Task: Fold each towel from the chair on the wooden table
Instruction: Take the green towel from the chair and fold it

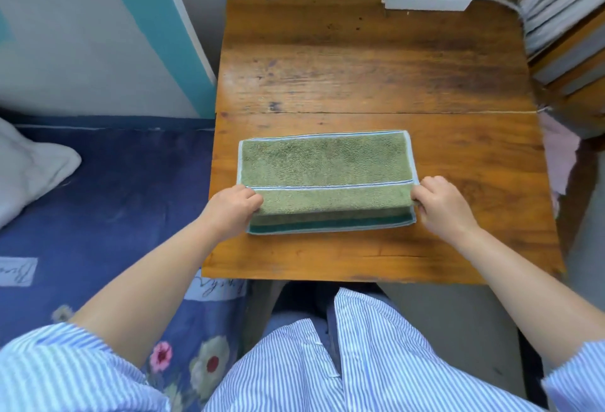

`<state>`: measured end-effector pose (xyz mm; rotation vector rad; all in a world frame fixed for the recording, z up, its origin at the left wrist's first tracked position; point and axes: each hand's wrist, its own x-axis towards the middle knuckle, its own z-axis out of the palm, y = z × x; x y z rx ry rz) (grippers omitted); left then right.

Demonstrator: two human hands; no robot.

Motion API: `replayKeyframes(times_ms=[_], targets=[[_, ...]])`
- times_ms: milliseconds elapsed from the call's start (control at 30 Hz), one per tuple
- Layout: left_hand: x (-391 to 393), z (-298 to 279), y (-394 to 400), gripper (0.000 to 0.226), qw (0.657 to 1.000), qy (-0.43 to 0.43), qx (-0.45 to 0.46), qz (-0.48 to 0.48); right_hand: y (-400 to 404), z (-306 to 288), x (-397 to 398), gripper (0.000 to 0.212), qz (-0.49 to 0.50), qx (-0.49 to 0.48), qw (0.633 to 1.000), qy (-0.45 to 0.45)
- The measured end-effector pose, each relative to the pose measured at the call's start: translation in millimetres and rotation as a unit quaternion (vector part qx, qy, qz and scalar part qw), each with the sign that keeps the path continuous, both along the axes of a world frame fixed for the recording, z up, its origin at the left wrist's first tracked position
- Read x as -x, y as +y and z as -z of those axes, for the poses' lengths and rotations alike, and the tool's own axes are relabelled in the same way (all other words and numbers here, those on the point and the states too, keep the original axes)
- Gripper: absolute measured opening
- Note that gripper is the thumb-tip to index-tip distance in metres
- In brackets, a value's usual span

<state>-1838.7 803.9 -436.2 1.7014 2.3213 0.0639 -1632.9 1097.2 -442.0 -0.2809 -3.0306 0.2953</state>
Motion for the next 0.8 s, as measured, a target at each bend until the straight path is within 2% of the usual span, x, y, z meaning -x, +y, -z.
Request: replayKeyframes(times_ms=[233, 333, 400, 467, 633, 700, 733, 800], targets=[[-18.7, 13.4, -6.7, 0.039, 0.999, 0.018, -0.022, 0.045, -5.8, 3.1, -14.1, 0.027, 0.021, -0.014, 1.000, 0.016], [-29.8, 27.6, -7.2, 0.039, 0.997, 0.038, 0.046, 0.041, -11.1, 13.7, -20.5, 0.035, 0.024, -0.037, 0.999, -0.030], [-36.9, 42.9, -6.3, 0.032, 0.990, 0.033, 0.134, -0.004, -13.6, 26.1, -25.4, 0.037, 0.034, -0.046, 0.997, -0.055], [-42.2, 57.2, -8.6, 0.035, 0.979, 0.006, 0.202, -0.036, -16.3, 34.5, -27.9, 0.037, 0.042, -0.048, 0.995, -0.078], [-39.6, 62.1, -10.6, 0.032, 0.978, 0.001, 0.198, -0.069, -19.8, 42.7, -28.0, 0.034, 0.050, -0.029, 0.992, -0.110], [-37.7, 61.0, -9.0, 0.024, 0.974, -0.009, 0.213, -0.073, -23.0, 40.5, -27.9, 0.016, 0.058, -0.037, 0.993, -0.095], [-37.4, 57.9, -6.3, 0.021, 0.976, -0.024, 0.192, -0.095, -25.0, 38.6, -26.1, 0.002, 0.057, -0.041, 0.995, -0.076], [-37.5, 51.3, 3.3, 0.032, 0.985, -0.049, 0.082, -0.144, -32.4, 35.6, -15.7, 0.021, 0.064, -0.041, 0.996, -0.048]])
